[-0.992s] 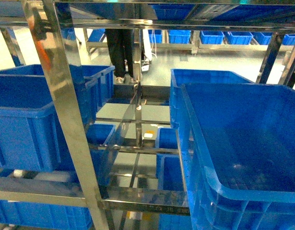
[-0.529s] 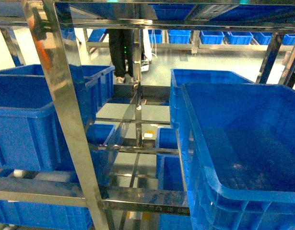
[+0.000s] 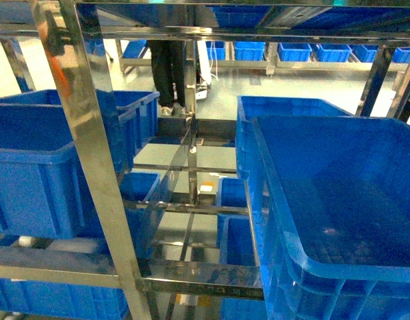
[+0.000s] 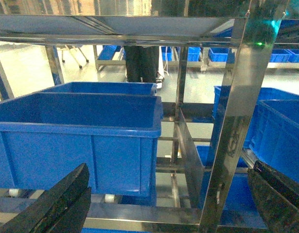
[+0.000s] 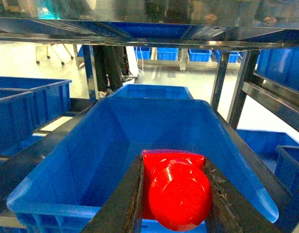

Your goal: Pick red block from blue box to shelf

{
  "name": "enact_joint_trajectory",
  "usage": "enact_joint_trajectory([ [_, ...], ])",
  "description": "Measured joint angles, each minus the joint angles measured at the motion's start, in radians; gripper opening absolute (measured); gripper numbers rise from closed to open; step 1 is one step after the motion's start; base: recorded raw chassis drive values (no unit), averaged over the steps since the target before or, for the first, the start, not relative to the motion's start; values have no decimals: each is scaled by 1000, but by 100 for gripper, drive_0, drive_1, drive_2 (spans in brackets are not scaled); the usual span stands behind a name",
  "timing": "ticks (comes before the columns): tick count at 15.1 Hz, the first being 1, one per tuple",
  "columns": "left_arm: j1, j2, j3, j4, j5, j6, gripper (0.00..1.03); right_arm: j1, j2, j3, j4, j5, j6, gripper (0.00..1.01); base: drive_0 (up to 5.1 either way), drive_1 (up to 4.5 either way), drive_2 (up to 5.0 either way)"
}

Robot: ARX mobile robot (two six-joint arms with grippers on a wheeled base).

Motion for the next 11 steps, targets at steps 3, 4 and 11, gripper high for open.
enact_joint_trajectory([
  [3,0,0,0,0,0,0,98,0,0,0,0,0,0,25,0,0,0],
  [4,0,0,0,0,0,0,98,0,0,0,-1,0,0,25,0,0,0],
  [11,0,0,0,0,-1,0,98,45,1110,248,616,76,-14,25,0,0,0],
])
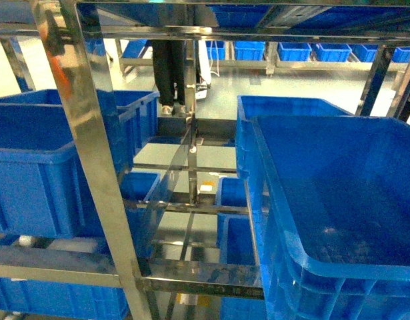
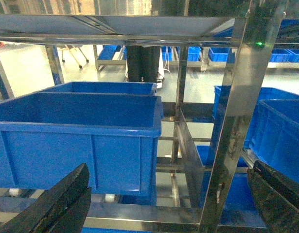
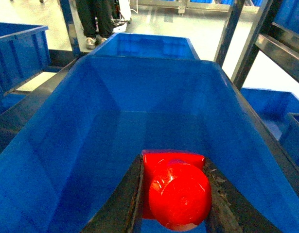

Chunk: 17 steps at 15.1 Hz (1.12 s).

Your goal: Pick red block from blue box to shelf

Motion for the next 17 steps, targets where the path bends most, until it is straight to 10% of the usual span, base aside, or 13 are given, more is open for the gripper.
enact_joint_trajectory([
  [6,0,0,0,0,0,0,98,9,352,119,159,-8,18,58,0,0,0],
  [10,0,0,0,0,0,0,98,71,-30,-60,71,50,-31,100,0,0,0],
  [12,0,0,0,0,0,0,98,52,-101,-184,319,22,-10,77,0,0,0],
  [17,0,0,0,1,0,0,98,-49,-374,-242,99,-75,10,13,0,0,0],
])
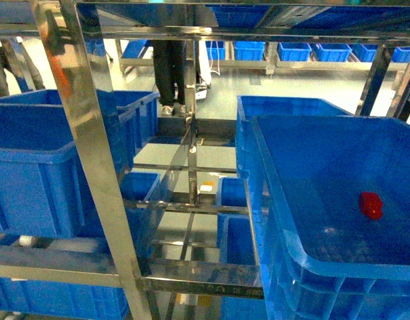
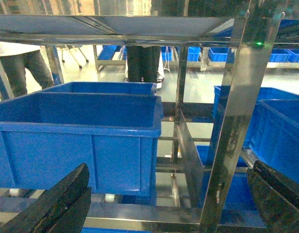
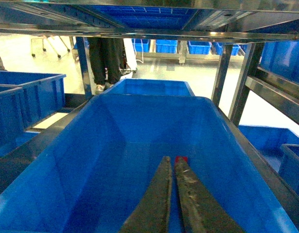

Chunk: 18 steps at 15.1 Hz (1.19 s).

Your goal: Pick red block from blue box to shelf

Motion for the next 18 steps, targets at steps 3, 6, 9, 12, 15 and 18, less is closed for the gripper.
enact_joint_trajectory([
  [3,0,0,0,0,0,0,98,4,-213,-6,-189,0,0,2,0,0,0],
  [6,0,0,0,0,0,0,98,4,-342,-6,-311,0,0,2,0,0,0],
  [9,0,0,0,0,0,0,98,4,-406,-6,-375,-1,0,2,0,0,0],
  [12,0,0,0,0,0,0,98,4,-433,-6,-401,0,0,2,0,0,0],
  [15,0,0,0,0,0,0,98,4,-506,-6,-476,0,0,2,0,0,0],
  [18,0,0,0,0,0,0,98,4,-559,-6,-528,-1,0,2,0,0,0],
])
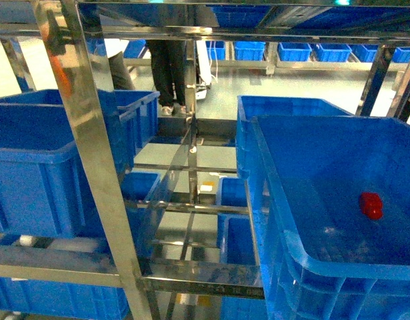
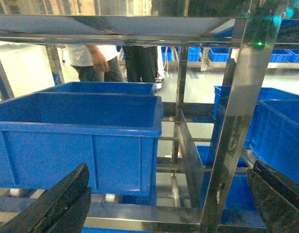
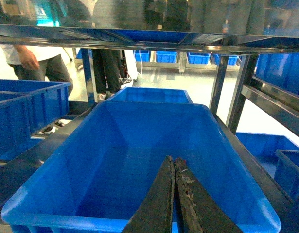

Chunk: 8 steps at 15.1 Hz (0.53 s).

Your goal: Pick red block from blue box to shelf

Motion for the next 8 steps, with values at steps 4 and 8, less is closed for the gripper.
enact_joint_trajectory([
  [4,0,0,0,1,0,0,98,0,-176,0,-188,-2,0,2,0,0,0],
  [8,0,0,0,0,0,0,98,0,-177,0,-187,-2,0,2,0,0,0],
])
